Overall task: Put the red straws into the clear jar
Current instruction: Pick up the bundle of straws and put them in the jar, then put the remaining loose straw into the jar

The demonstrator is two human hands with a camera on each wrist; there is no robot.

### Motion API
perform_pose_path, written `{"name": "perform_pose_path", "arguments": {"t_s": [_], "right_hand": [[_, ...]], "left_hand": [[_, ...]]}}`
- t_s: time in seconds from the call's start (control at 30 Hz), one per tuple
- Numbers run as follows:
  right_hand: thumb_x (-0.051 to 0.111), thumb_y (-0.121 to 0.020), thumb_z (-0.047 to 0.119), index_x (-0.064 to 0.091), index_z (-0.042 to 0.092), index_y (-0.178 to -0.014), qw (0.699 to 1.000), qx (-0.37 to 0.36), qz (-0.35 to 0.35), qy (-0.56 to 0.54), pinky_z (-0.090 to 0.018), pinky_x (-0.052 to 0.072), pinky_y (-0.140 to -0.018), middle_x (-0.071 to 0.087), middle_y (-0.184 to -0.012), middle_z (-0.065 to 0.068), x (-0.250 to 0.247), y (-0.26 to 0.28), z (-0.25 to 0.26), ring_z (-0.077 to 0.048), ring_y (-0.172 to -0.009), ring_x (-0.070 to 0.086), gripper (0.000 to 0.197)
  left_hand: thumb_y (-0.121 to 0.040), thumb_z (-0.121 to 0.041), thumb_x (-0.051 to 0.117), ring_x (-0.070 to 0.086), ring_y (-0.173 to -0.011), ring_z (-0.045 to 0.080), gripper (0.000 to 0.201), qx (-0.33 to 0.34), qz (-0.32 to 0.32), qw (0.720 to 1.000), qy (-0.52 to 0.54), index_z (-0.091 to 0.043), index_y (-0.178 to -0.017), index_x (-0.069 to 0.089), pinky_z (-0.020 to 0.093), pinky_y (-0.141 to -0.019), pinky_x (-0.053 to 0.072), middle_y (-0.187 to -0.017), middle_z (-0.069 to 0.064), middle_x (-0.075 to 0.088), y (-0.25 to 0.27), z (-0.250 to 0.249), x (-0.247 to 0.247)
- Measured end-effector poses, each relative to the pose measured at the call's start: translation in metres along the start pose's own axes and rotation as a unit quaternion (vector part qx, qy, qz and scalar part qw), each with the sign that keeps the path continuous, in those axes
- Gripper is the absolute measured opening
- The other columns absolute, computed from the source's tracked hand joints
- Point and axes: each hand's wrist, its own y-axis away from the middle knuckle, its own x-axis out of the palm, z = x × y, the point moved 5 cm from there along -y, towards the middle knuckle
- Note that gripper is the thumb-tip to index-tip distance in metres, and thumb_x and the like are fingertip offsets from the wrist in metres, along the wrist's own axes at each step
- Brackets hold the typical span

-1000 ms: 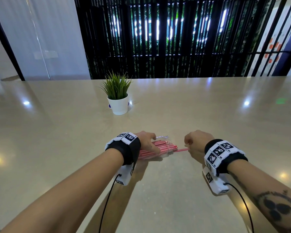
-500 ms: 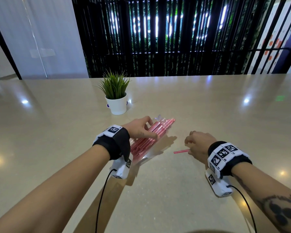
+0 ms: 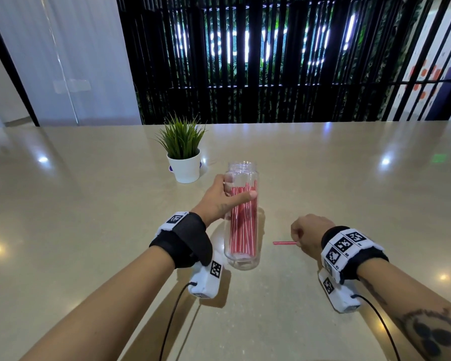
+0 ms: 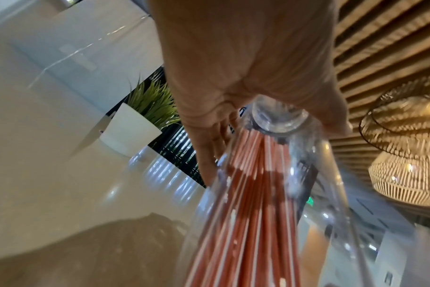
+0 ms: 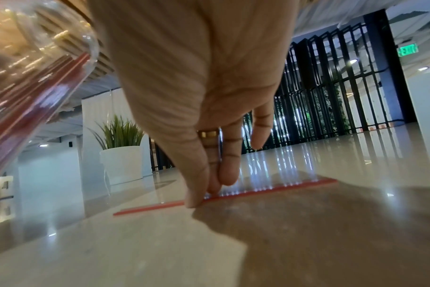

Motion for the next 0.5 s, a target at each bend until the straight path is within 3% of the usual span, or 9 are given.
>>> {"name": "perform_pose_path", "arguments": {"t_s": [0.07,0.17,0.33,0.4,0.5], "right_hand": [[0.052,-0.074,-0.001,0.061,0.020,-0.068,0.999,0.003,0.036,-0.020,-0.030,0.052,-0.071,0.067,-0.080,0.000,0.002,-0.008,-0.003,-0.021,-0.080,0.063,0.024],[0.056,-0.072,-0.004,0.059,0.016,-0.071,0.997,-0.001,0.077,-0.011,-0.031,0.051,-0.072,0.063,-0.079,-0.002,0.004,-0.015,-0.001,-0.022,-0.082,0.061,0.021],[0.054,-0.074,0.000,0.045,0.022,-0.059,0.996,-0.012,0.083,0.020,-0.033,0.050,-0.076,0.063,-0.085,-0.006,0.009,-0.020,0.001,-0.022,-0.081,0.055,0.028],[0.050,-0.079,-0.001,0.043,0.022,-0.060,0.996,-0.024,0.085,-0.019,-0.030,0.045,-0.074,0.057,-0.076,0.000,0.009,-0.017,0.001,-0.021,-0.083,0.052,0.030],[0.047,-0.082,-0.002,0.046,0.023,-0.066,0.989,-0.045,0.055,-0.133,-0.029,0.040,-0.069,0.056,-0.080,-0.002,-0.004,-0.013,-0.002,-0.021,-0.080,0.052,0.030]], "left_hand": [[-0.054,-0.061,0.068,0.060,-0.096,0.020,0.085,-0.002,-0.012,1.000,0.021,-0.023,-0.123,0.036,0.034,-0.064,0.053,-0.110,0.006,0.053,-0.001,0.003,0.000],[-0.052,-0.064,0.064,0.060,-0.092,0.020,0.082,0.007,-0.026,0.999,0.044,-0.023,-0.117,0.036,0.032,-0.063,0.053,-0.112,0.010,0.053,0.000,0.005,0.002],[-0.054,-0.064,0.062,0.060,-0.089,0.018,0.081,0.017,-0.041,0.997,0.060,-0.022,-0.117,0.035,0.030,-0.060,0.053,-0.114,0.009,0.052,0.000,0.005,0.006],[-0.054,-0.065,0.061,0.060,-0.086,0.016,0.081,0.013,-0.039,0.997,0.062,-0.021,-0.117,0.035,0.031,-0.060,0.053,-0.110,0.005,0.051,0.000,0.006,0.009],[-0.062,-0.059,0.062,0.060,-0.081,0.014,0.073,0.016,-0.037,0.997,0.061,-0.018,-0.117,0.035,0.031,-0.060,0.052,-0.099,-0.003,0.051,0.001,0.007,0.013]]}}
